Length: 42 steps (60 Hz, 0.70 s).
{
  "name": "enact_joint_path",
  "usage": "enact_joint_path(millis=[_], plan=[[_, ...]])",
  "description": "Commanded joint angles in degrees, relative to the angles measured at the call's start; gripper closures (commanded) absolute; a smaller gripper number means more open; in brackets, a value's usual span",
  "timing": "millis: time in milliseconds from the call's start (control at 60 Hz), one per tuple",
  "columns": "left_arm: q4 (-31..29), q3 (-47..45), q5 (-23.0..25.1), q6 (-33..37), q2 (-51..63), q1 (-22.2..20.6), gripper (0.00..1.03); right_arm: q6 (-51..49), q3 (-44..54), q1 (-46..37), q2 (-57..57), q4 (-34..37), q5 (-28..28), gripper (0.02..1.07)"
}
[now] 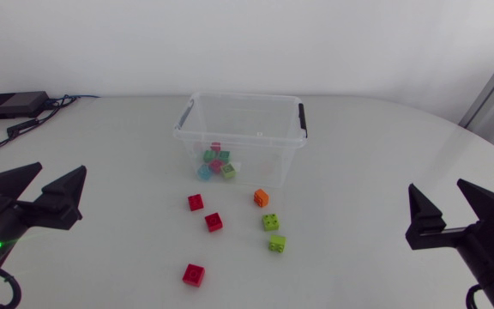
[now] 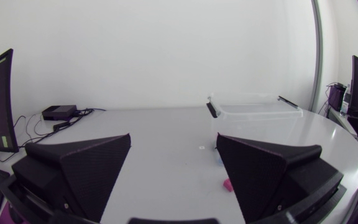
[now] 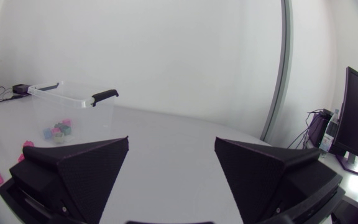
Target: Pick up the duplo bricks and place them in the container
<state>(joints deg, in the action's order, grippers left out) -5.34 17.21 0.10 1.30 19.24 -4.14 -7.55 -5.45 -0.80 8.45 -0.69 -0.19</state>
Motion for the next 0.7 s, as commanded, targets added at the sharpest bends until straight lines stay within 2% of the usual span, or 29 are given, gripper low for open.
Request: enact_joint_path(millis=[0, 83, 233, 350, 433, 517, 550, 683], plan=[[-1.51, 4.41, 0.43, -1.74, 4.22, -2.27, 0.07, -0.27, -4.30, 0.45, 6.23, -1.25, 0.10, 0.07], [-4.06, 8.10, 0.43, -2.62, 11.34, -6.76, 0.07, -0.27, -7.55, 0.89, 12.65, -1.16, 0.10, 0.07], [-7.40, 12.41, 0.52, -2.36, 19.78, -10.01, 0.07, 0.61, -12.65, 3.35, 21.00, 1.13, 1.06, 0.07], [-10.48, 15.75, 0.52, 0.90, 26.37, -11.59, 0.07, 1.49, -18.28, 4.93, 27.41, 6.31, 1.33, 0.07], [-14.34, 18.12, 0.60, 3.45, 32.43, -14.93, 0.07, 1.22, -22.41, 6.77, 32.86, 11.59, 1.33, 0.07], [-15.40, 18.47, 0.52, 4.24, 36.65, -17.92, 0.07, 0.96, -25.04, 8.27, 37.26, 14.75, 1.06, 0.07], [-17.24, 19.17, 0.60, 3.97, 39.20, -19.24, 0.08, 0.96, -25.66, 8.97, 38.40, 15.37, 1.15, 0.07], [-25.07, 23.22, 0.34, -5.26, 47.82, -24.95, 0.07, 3.86, -26.28, 10.11, 40.33, 15.72, 0.98, 0.07]])
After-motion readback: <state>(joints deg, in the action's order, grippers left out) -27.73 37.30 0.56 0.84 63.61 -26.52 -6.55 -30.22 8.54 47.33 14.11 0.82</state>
